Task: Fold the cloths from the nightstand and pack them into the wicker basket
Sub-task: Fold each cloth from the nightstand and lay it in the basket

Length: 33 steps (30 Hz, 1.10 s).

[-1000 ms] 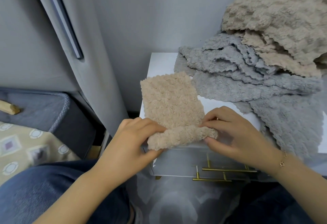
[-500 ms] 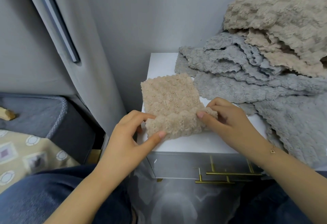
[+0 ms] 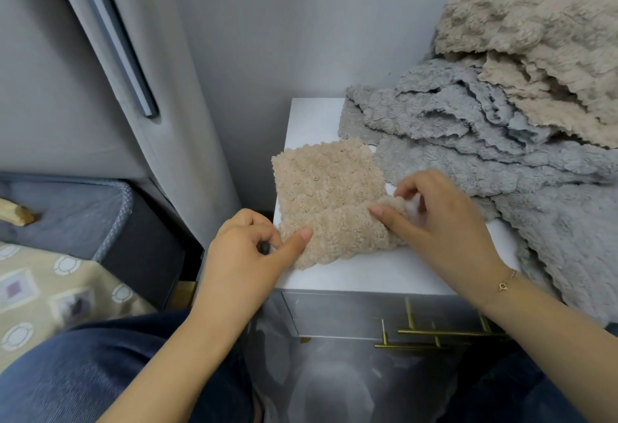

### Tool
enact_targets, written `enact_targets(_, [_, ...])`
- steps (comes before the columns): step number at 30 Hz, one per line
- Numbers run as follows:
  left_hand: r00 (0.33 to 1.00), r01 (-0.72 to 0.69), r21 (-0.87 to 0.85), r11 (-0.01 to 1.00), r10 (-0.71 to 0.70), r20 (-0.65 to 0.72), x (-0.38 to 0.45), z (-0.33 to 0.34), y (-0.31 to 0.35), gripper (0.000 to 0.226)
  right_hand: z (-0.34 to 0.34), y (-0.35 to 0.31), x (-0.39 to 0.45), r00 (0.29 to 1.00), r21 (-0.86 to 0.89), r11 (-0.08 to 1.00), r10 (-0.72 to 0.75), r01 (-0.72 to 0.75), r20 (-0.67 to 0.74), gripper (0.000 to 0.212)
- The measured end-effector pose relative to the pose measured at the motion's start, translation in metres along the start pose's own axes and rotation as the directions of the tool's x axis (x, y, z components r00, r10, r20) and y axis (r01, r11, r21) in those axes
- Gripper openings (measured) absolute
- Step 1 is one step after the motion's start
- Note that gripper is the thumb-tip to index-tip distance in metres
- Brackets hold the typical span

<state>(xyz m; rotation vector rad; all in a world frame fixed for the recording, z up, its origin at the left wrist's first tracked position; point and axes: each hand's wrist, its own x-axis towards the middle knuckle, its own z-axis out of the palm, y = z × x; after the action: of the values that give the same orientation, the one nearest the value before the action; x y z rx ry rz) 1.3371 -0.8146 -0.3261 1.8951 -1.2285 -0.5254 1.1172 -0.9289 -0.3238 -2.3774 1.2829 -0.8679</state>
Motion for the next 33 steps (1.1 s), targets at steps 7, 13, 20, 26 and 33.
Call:
enact_targets(7, [0.893, -0.419, 0.285, 0.862, 0.448, -0.044, -0.001, -0.008, 0.006, 0.022, -0.006, 0.007, -0.004, 0.859, -0.034, 0.859, -0.507, 0.510, 0.074, 0.025])
enact_targets(13, [0.838, -0.545, 0.297, 0.784, 0.513, 0.184, -0.003, -0.008, -0.001, 0.039, -0.010, 0.011, -0.011, 0.893, 0.032, 0.930, -0.360, 0.365, 0.270, 0.056])
enact_targets(20, [0.869, -0.487, 0.289, 0.825, 0.422, 0.258, -0.003, -0.005, 0.000, 0.055, -0.011, 0.003, -0.010, 0.905, 0.059, 0.953, -0.302, 0.298, 0.301, 0.051])
enact_targets(26, [0.820, -0.573, 0.288, 0.767, 0.528, 0.223, -0.012, -0.013, 0.002, 0.036, -0.021, -0.001, -0.016, 0.923, 0.137, 0.962, -0.266, 0.236, 0.278, 0.046])
enact_targets(33, [0.906, -0.408, 0.107, 0.907, 0.388, 0.169, -0.017, -0.015, 0.007, 0.030, -0.021, -0.004, -0.011, 0.935, 0.335, 0.940, -0.173, 0.063, 0.311, 0.037])
